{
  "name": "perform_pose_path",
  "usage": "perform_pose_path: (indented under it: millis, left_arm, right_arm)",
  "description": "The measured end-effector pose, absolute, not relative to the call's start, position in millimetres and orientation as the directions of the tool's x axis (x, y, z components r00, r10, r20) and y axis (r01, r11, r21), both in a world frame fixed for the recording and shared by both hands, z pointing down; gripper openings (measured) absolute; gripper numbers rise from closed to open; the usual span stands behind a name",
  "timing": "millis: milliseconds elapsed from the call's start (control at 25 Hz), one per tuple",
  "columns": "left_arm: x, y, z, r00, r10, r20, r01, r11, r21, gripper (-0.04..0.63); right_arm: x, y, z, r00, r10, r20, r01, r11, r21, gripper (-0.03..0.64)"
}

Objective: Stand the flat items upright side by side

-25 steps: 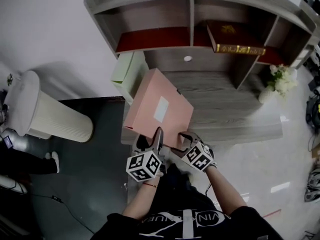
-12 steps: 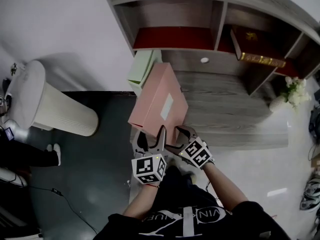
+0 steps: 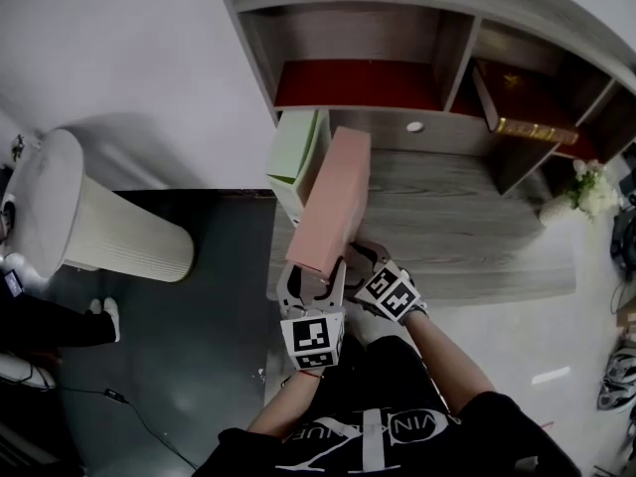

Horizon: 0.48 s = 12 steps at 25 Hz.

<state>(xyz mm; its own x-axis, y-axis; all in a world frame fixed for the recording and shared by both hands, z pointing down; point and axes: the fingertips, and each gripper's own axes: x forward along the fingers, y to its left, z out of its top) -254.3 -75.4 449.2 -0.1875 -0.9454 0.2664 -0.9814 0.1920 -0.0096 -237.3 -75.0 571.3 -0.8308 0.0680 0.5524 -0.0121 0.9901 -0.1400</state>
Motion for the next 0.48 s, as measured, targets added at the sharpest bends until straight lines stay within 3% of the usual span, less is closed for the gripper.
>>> perform_pose_path:
  millis: [280, 480]
  left_arm:
    - [-265, -85, 448, -0.169, -0.952, 0.256, -0.984, 0.178, 0.009, 0.305]
    - [-274, -93, 437, -0.200, -0.964, 0.175, -0.978, 0.206, 0.015, 0.305]
  right_arm:
    - [-253, -88, 573, -0.825, 0.114, 0.554, 0.051, 0.990, -0.129, 0.469]
    - [-263, -101, 573, -0.824, 0.139, 0.548, 0.079, 0.988, -0.133, 0.465]
